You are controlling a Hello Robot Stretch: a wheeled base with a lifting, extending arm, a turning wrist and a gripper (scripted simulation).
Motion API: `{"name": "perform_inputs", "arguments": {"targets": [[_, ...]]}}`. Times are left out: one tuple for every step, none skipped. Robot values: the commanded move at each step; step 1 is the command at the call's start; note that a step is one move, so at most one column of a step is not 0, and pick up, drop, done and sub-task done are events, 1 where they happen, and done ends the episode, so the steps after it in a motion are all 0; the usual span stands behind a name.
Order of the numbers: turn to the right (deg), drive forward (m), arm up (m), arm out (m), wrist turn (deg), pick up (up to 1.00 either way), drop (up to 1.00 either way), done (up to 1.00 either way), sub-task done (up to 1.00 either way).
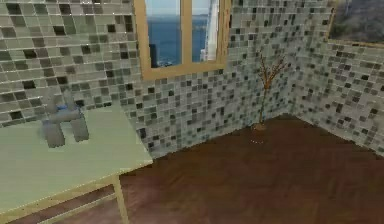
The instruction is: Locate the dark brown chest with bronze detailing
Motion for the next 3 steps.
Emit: {"name": "perform_inputs", "arguments": {"targets": [[45.0, 0.00, 0.00, 0.00, 0.0, 0.00, 0.00, 0.00, 0.00], [36.0, 0.00, 0.00, 0.00, 0.0, 0.00, 0.00, 0.00, 0.00], [0.0, 1.00, 0.00, 0.00, 0.0, 0.00, 0.00, 0.00, 0.00]]}}
